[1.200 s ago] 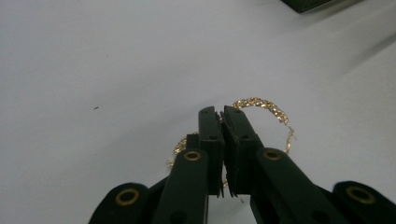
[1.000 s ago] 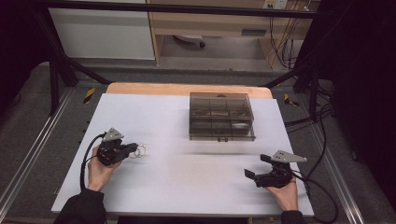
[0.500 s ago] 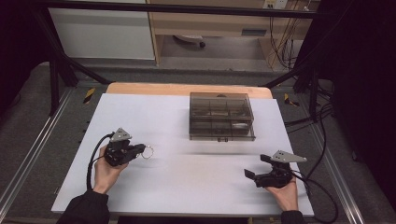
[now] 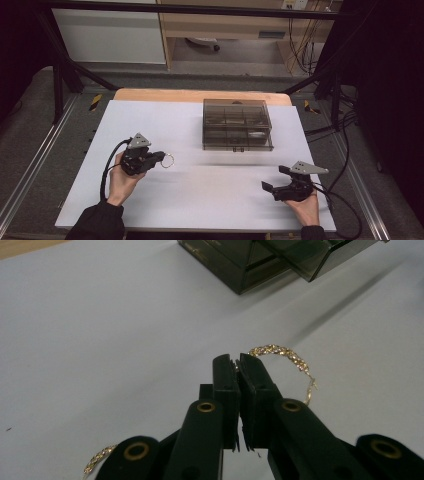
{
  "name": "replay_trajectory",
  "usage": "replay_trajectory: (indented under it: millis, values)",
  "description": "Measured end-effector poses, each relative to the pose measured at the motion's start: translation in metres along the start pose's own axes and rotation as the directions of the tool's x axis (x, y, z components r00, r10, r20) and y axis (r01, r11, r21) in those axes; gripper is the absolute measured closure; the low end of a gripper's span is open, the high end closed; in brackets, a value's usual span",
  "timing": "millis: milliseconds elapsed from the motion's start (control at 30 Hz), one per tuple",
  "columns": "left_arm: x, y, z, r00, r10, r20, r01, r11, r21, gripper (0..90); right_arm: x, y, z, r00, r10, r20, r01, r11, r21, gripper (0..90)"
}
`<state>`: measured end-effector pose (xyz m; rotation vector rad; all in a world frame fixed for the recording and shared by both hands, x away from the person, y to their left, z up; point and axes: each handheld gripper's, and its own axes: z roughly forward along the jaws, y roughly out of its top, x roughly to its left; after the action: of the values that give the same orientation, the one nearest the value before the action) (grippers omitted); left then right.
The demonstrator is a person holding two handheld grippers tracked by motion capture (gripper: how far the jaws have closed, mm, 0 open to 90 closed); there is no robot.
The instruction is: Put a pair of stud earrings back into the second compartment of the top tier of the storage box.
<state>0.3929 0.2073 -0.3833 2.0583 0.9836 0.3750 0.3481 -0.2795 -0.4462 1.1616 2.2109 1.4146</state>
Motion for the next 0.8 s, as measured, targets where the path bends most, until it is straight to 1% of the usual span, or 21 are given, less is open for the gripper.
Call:
replay_trajectory:
  millis: [67, 267, 400, 533, 600, 667, 767, 800]
  values:
    - [-0.005, 0.007, 0.002, 1.0000, 0.003, 0.008, -0.003, 1.0000, -0.005, 86.0, 0.000, 0.000, 0.000, 1.0000, 0.000, 0.000, 0.000, 1.0000, -0.001, 0.6]
    - [-0.016, 0.019, 0.005, 0.9994, 0.023, 0.025, -0.022, 0.9997, -0.012, 86.0, 0.000, 0.000, -0.001, 1.0000, 0.000, 0.000, 0.000, 1.0000, 0.000, 0.6]
    - [-0.020, 0.025, 0.006, 0.9990, 0.033, 0.030, -0.033, 0.9993, -0.017, 86.0, 0.000, 0.000, -0.001, 1.0000, -0.002, 0.001, 0.002, 1.0000, 0.001, 0.6]
    - [-0.026, 0.035, 0.008, 0.9982, 0.047, 0.038, -0.046, 0.9988, -0.020, 86.0, 0.000, 0.000, 0.000, 1.0000, -0.002, 0.001, 0.002, 1.0000, 0.002, 0.6]
    - [-0.027, 0.037, 0.008, 0.9980, 0.049, 0.039, -0.048, 0.9986, -0.020, 86.0, 0.000, 0.000, 0.000, 1.0000, -0.002, 0.001, 0.002, 1.0000, 0.002, 0.6]
    - [-0.032, 0.043, 0.011, 0.9973, 0.058, 0.046, -0.057, 0.9982, -0.020, 86.0, 0.000, 0.000, 0.000, 1.0000, -0.003, 0.002, 0.003, 1.0000, 0.002, 0.6]
    - [-0.036, 0.049, 0.014, 0.9968, 0.060, 0.053, -0.059, 0.9980, -0.020, 86.0, 0.000, 0.000, 0.000, 1.0000, -0.004, 0.002, 0.004, 1.0000, 0.003, 0.6]
    - [-0.038, 0.051, 0.015, 0.9963, 0.067, 0.054, -0.066, 0.9976, -0.018, 86.0, 0.000, 0.000, 0.000, 1.0000, -0.003, 0.003, 0.003, 1.0000, 0.003, 0.6]
